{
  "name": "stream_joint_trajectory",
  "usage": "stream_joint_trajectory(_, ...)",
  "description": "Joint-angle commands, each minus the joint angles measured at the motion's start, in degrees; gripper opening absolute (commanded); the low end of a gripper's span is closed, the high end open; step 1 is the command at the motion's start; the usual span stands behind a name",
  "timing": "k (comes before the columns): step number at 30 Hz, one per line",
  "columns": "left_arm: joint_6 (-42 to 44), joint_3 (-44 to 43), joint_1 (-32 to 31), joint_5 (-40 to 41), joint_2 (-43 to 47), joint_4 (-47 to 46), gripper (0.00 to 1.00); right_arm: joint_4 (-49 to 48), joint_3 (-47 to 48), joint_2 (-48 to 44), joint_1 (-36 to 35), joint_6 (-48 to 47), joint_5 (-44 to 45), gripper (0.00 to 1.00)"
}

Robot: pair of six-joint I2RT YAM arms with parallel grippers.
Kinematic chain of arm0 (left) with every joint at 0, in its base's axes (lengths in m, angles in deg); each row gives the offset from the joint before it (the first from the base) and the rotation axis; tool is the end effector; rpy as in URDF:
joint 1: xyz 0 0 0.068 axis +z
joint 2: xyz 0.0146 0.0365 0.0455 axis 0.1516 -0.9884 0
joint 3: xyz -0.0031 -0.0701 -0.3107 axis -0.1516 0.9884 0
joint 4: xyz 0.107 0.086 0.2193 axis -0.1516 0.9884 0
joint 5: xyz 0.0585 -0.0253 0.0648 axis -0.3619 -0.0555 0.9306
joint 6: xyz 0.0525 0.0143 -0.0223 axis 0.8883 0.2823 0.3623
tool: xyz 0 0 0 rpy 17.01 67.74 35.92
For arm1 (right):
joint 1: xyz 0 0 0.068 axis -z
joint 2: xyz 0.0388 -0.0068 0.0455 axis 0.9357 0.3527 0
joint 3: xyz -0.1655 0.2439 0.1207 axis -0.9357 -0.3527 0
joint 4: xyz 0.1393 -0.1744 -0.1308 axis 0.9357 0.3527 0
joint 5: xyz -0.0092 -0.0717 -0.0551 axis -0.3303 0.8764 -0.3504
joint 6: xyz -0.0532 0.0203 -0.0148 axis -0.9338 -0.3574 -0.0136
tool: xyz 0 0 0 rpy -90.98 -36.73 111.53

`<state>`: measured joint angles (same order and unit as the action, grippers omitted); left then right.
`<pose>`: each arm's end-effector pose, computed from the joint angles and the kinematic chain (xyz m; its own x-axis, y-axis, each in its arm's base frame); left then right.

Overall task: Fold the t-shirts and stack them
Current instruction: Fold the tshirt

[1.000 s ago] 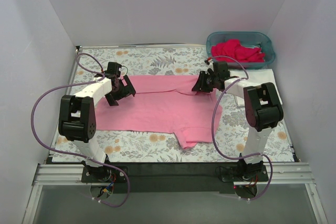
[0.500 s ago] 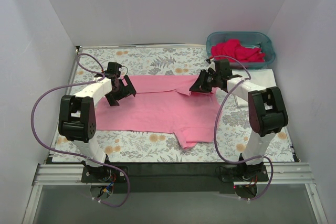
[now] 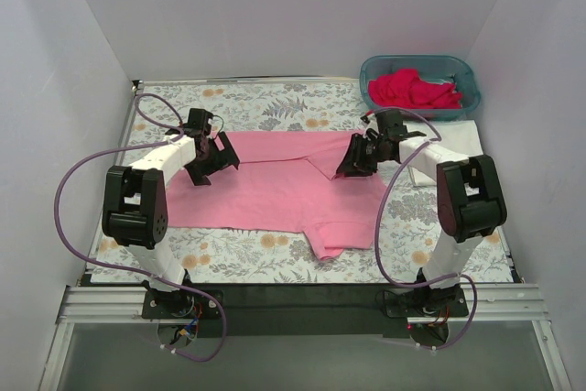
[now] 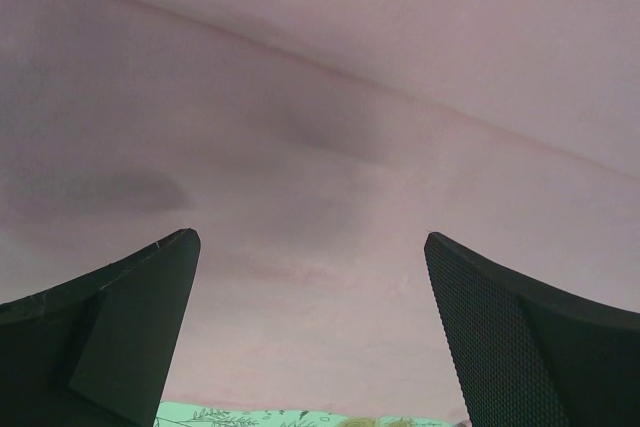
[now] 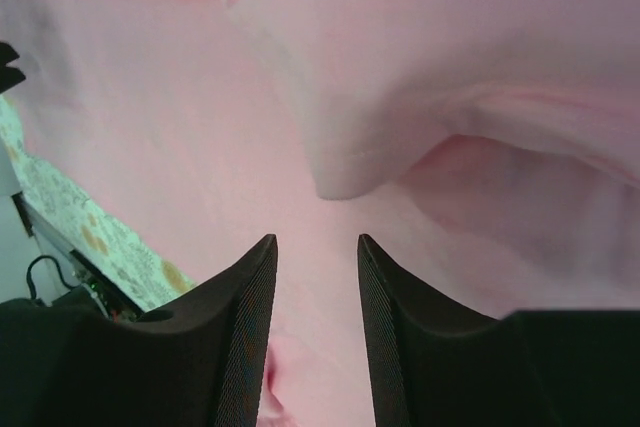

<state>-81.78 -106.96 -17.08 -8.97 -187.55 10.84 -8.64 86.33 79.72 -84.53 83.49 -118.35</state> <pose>0.3463 -0.0514 0.2289 -0.4336 -0.8958 -0.0971 -0.8355 0.4401 -0.3289 0.3599 0.1192 0.2213 -0.9251 0.1490 -0.3493 -0.1055 0.7827 0.6134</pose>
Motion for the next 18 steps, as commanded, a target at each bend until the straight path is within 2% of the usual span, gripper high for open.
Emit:
stream_joint_trajectory(1,0.6,-1.09,-0.69,-2.23,1.81,0.62,0.88,2.55,2.48,-5.0,3.83,-4.61,6.24,0.39)
stream_joint_trajectory(6,0.77,-1.62,-1.48,-2.76,1.55,0.45,0.88,1.24,1.95,-5.8,8.05,-5.93,12.31,0.38)
stream_joint_trajectory(10,0.77,-1.44,-1.75,-2.85,1.72,0.45,0.89,-1.75,2.48,-4.04,11.13,-4.71,11.09,0.38)
stream_joint_trajectory(18,1.04,-1.36,-2.45,-3.2,1.99,0.54,0.88,-5.27,3.62,2.02,11.84,-1.81,8.8,0.36)
